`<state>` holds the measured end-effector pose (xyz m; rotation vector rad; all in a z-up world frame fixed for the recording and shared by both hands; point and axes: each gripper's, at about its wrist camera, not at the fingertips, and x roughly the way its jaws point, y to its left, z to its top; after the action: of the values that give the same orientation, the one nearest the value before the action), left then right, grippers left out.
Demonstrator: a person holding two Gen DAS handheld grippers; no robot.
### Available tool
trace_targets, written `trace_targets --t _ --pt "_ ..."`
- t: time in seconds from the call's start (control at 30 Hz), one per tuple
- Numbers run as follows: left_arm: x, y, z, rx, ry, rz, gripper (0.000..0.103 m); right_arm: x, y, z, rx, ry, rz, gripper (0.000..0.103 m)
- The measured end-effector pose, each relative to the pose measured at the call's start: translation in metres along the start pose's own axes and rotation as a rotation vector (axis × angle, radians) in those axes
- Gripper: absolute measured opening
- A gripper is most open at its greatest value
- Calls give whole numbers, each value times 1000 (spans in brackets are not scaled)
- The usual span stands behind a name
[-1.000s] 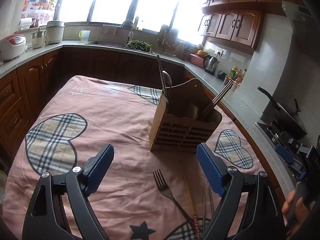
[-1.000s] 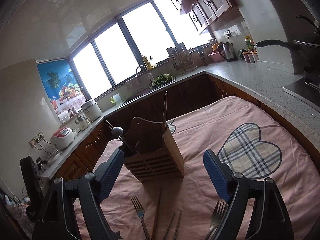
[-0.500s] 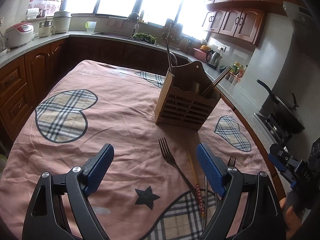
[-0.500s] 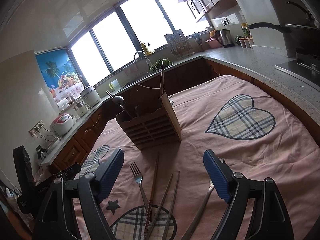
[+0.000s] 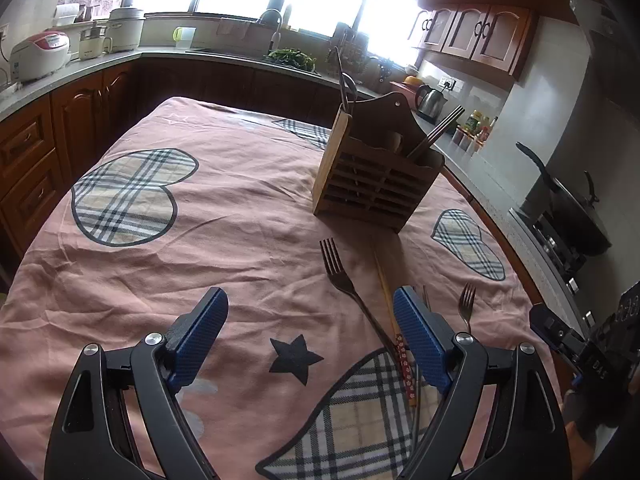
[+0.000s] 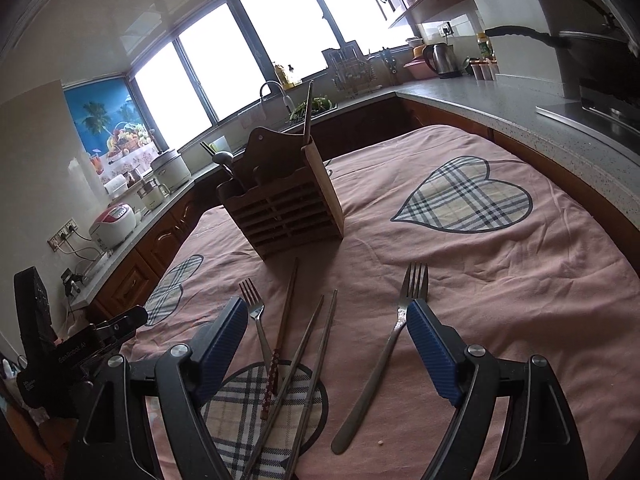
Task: Organize utensils
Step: 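Move both tools back over the remaining utensils on the cloth, then close the left tool on a wooden chopstick while the right tool grasps a metal fork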
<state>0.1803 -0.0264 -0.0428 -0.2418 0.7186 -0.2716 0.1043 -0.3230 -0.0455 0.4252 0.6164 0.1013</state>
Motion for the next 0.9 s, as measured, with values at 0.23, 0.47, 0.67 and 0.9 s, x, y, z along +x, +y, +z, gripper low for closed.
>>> trace_targets --t 0.23,0.47,0.67,0.9 --pt "9 -7 1 20 23 5 87 6 -7 -1 7 9 -19 83" --pt "28 -19 7 54 63 11 87 17 -15 3 6 29 -60 83" --pt "50 -36 17 102 106 16 87 31 -23 7 21 55 -85 83" --pt "79 -49 29 140 155 24 87 56 -31 10 25 113 -125 83"
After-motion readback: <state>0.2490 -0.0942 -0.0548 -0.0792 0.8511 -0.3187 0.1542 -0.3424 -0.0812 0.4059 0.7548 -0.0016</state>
